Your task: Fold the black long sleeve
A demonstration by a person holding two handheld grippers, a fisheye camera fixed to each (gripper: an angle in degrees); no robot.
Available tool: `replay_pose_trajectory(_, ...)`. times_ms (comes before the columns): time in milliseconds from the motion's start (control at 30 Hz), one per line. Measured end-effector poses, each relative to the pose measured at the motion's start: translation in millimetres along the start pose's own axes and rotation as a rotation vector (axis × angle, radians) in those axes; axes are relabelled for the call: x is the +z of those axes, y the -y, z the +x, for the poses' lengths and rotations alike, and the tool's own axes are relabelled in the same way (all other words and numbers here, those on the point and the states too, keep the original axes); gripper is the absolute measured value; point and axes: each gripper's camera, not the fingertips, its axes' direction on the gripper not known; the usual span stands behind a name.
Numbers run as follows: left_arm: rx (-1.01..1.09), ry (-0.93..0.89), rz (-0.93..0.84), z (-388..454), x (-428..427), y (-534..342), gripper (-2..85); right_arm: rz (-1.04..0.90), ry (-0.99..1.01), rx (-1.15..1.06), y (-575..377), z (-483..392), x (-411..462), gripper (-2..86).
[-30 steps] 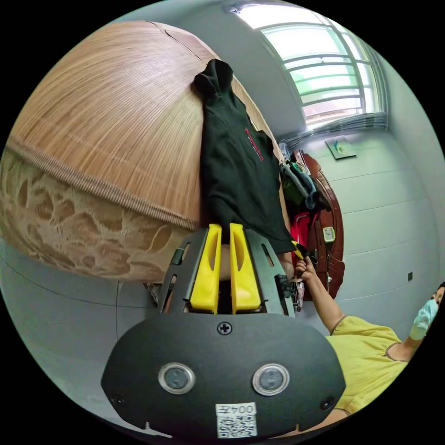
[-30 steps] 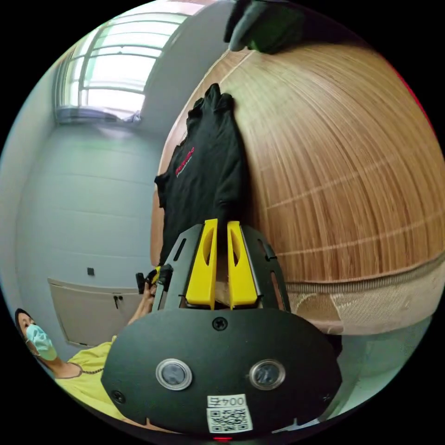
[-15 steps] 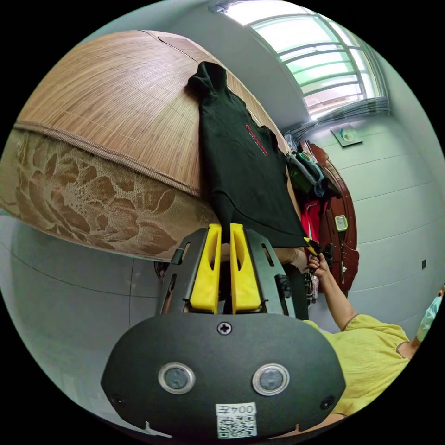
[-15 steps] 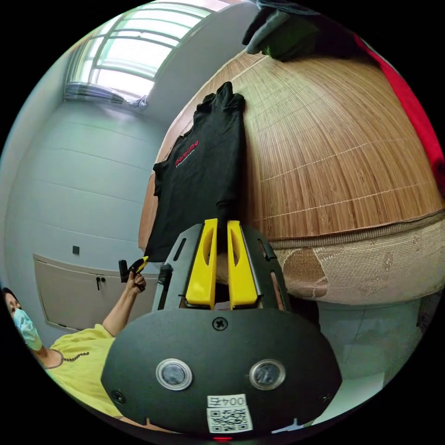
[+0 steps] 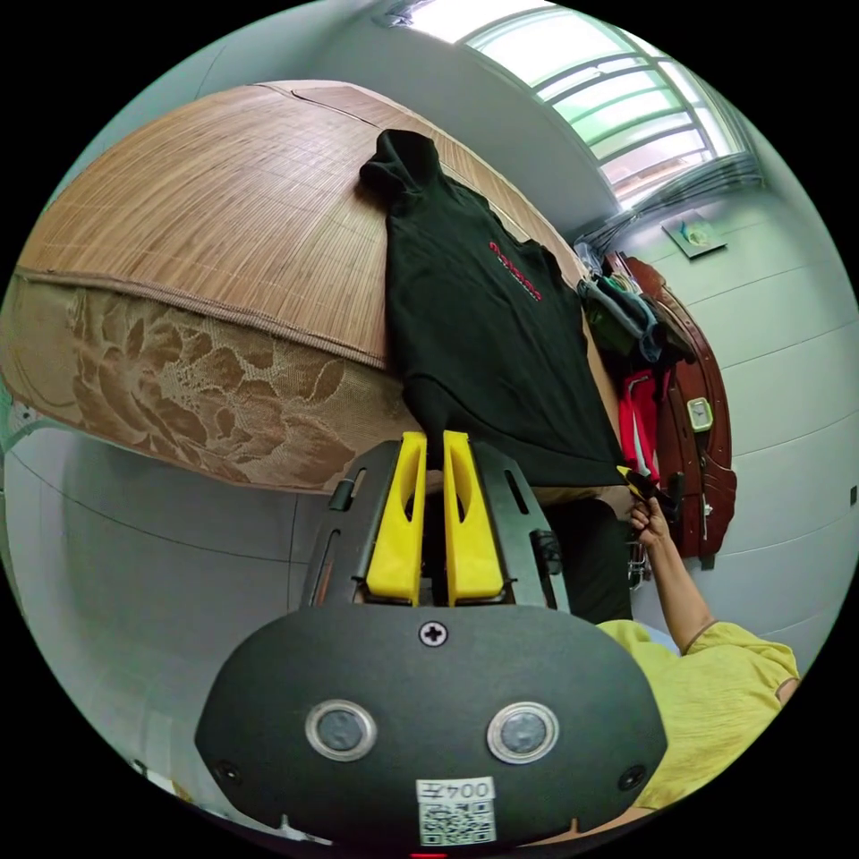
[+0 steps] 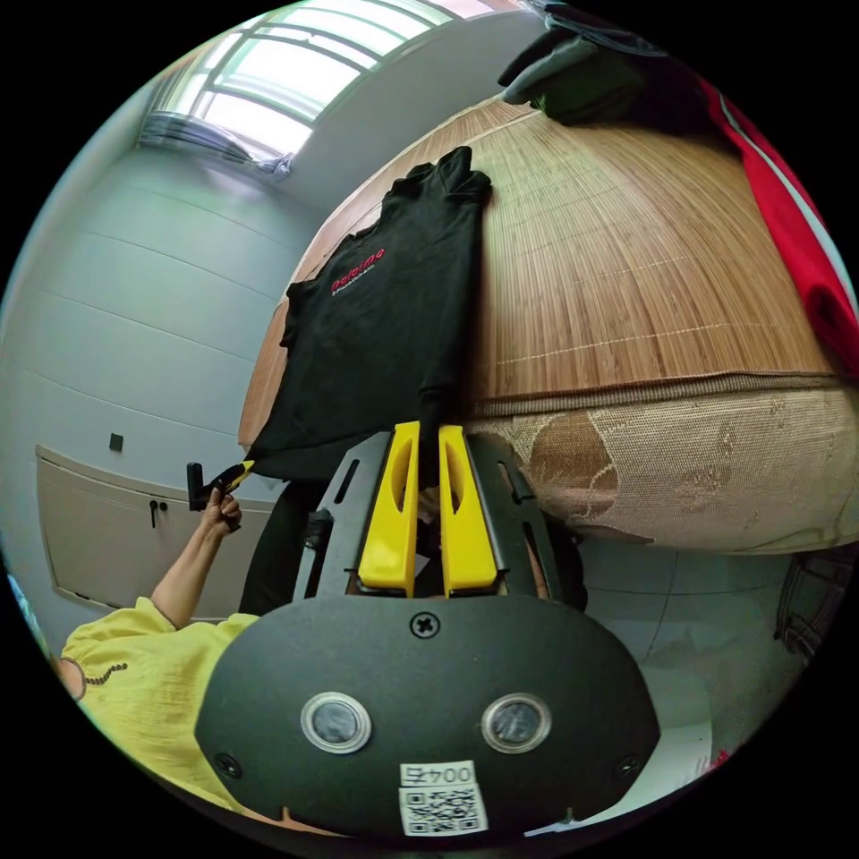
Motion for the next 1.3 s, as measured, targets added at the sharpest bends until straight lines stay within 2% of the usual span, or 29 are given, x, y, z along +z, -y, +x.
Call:
replay_pose_trajectory(267, 0.01, 0.084, -0.062, 2, 15, -8, 2.8, -0.026, -0.056, 0.056, -22, 23, 30, 5.0)
replay_pose_trajectory(367, 0.011, 0.08, -0.066, -1, 20, -14, 2.5, -0.07, -0.179, 0.043, -31, 18, 33, 5.5)
replay_pose_trajectory(467, 0.015, 0.039, -0.046, -9, 20, -23, 2.2, -0.022, -0.307, 0.001, -42, 5, 20, 7.0)
replay_pose_trajectory(667, -0.005, -0.002, 0.077, -32, -6, -48, 2.2, 0.057, -0.37, -0.214, -16, -56, 47, 12.5)
replay_pose_trajectory(800, -0.054, -0.008, 0.157, -41, -23, -45, 2.1, 0.094, -0.43, -0.393, 17, -101, 126, 16.7)
replay_pose_trajectory(867, -0.052, 0.012, 0.172, -39, -26, -36, 2.2, 0.123, -0.447, -0.463, 31, -112, 162, 17.6)
replay_pose_trajectory(1000, -0.026, 0.09, 0.209, -25, -24, 4, 3.2, 0.088, -0.484, -0.468, 68, -108, 229, 18.1)
replay_pose_trajectory(1133, 0.008, 0.22, 0.253, -10, -13, 66, 5.5, -0.026, -0.518, -0.439, 79, -77, 279, 17.8)
replay_pose_trajectory(1300, 0.083, 0.323, 0.197, 9, 23, 156, 7.8, 0.006, -0.532, -0.455, 67, -68, 288, 17.4)
